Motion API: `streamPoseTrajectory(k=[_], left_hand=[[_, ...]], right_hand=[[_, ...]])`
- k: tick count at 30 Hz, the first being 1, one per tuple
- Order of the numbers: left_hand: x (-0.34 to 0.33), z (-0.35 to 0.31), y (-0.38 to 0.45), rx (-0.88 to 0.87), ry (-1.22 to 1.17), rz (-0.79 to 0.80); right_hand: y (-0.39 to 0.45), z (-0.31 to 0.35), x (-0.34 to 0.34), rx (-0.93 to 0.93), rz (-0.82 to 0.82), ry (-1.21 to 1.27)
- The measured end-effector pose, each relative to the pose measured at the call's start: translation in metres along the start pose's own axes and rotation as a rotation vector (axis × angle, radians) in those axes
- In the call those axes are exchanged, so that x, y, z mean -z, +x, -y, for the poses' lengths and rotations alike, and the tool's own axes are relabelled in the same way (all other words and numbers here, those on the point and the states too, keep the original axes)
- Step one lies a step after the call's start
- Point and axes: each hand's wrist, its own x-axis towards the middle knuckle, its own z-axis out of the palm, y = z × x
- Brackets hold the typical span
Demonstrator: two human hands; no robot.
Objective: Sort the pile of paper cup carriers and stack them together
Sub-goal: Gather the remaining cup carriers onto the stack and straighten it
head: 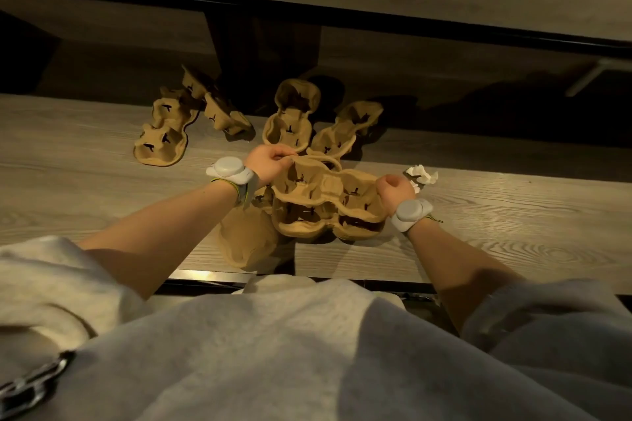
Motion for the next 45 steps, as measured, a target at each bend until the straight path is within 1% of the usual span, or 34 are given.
streamPoseTrajectory(k=[8, 10, 12, 14, 17, 20, 24, 26, 30, 33, 35, 37, 40, 42, 45], left_hand=[[-0.006, 0.007, -0.014, 0.029, 0.008, 0.06], [-0.011, 0.01, -0.019, 0.019, 0.073, 0.044], [-0.017, 0.014, -0.022, 0.0, 0.146, -0.006], [-0.02, 0.021, -0.022, -0.024, 0.221, -0.054], [-0.017, 0.03, -0.021, -0.025, 0.406, -0.087], [-0.015, 0.034, -0.019, -0.029, 0.542, -0.051], [-0.017, 0.036, -0.017, -0.014, 0.6, 0.006], [-0.02, 0.039, -0.018, -0.036, 0.614, 0.044], [-0.019, 0.04, -0.017, -0.071, 0.578, 0.095], [-0.012, 0.043, -0.01, -0.044, 0.527, 0.152], [-0.009, 0.042, -0.005, -0.014, 0.473, 0.157], [-0.009, 0.037, 0.0, 0.037, 0.341, 0.129], [-0.01, 0.021, 0.009, 0.121, 0.171, 0.018], [-0.013, 0.012, 0.02, 0.181, 0.055, -0.027], [-0.017, 0.0, 0.034, 0.288, -0.099, 0.018]], right_hand=[[0.0, -0.005, 0.005, 0.017, -0.03, -0.002], [0.001, -0.008, 0.007, 0.023, -0.044, -0.017], [0.001, -0.012, 0.005, 0.033, -0.056, -0.073], [0.0, -0.017, 0.003, 0.046, -0.048, -0.187], [-0.002, -0.022, -0.001, 0.085, -0.028, -0.327], [0.0, -0.026, -0.005, 0.109, -0.038, -0.339], [-0.001, -0.029, -0.009, 0.113, -0.043, -0.342], [-0.001, -0.031, -0.012, 0.091, -0.034, -0.335], [0.006, -0.033, -0.012, 0.037, 0.031, -0.322], [0.016, -0.024, -0.007, 0.003, 0.012, -0.309], [0.026, -0.012, -0.005, -0.028, 0.001, -0.333], [0.036, 0.001, -0.005, -0.054, -0.021, -0.334], [0.056, 0.023, -0.005, -0.058, -0.025, -0.28], [0.067, 0.036, -0.001, -0.051, -0.029, -0.237], [0.09, 0.059, 0.003, -0.059, -0.035, -0.216]])
